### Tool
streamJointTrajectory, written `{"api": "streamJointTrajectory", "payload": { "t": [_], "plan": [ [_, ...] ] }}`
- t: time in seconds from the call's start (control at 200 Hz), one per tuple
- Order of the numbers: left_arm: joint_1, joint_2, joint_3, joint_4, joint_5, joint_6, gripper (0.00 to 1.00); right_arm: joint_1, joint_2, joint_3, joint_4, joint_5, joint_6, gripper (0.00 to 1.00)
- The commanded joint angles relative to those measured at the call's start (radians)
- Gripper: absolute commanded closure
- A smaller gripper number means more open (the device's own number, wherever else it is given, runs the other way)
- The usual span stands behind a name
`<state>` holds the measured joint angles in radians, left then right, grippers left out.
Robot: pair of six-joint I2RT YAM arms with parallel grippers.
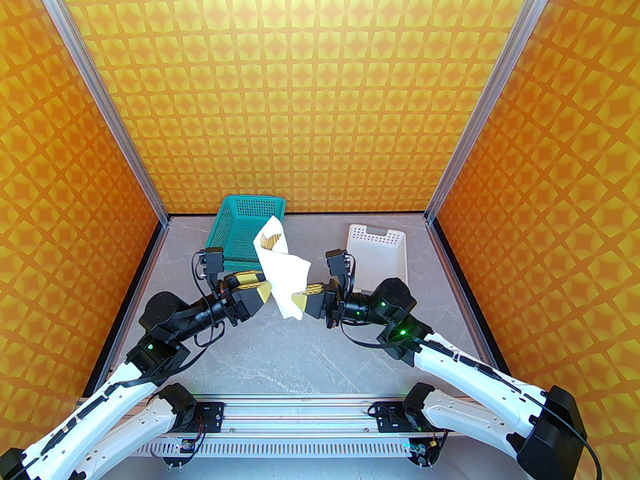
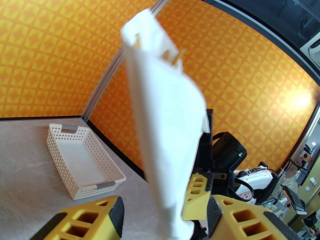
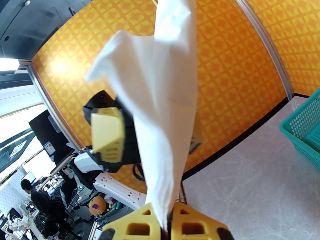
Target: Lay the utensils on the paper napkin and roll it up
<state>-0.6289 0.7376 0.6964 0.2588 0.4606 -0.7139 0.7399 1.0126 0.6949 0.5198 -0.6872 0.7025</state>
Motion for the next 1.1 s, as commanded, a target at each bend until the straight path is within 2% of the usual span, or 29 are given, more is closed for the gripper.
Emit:
{"api": "streamJointTrajectory", "payload": {
  "t": [0.0, 0.415, 0.595, 1.095],
  "plan": [
    [0.005, 0.003, 0.006, 0.061, 0.033, -0.025, 0.41, 0.01, -0.008, 0.016, 0.055, -0.024, 0.019, 1.0],
    [0.003, 0.04, -0.003, 0.112, 0.069, -0.043, 0.52, 0.026, 0.033, 0.023, 0.097, -0.041, 0.041, 1.0],
    [0.002, 0.054, -0.014, 0.147, 0.077, -0.058, 0.61, 0.034, 0.041, 0.029, 0.102, -0.043, 0.041, 1.0],
    [-0.014, 0.089, -0.015, 0.199, 0.092, -0.078, 0.76, 0.048, 0.057, 0.04, 0.107, -0.048, 0.038, 1.0]
  ]
}}
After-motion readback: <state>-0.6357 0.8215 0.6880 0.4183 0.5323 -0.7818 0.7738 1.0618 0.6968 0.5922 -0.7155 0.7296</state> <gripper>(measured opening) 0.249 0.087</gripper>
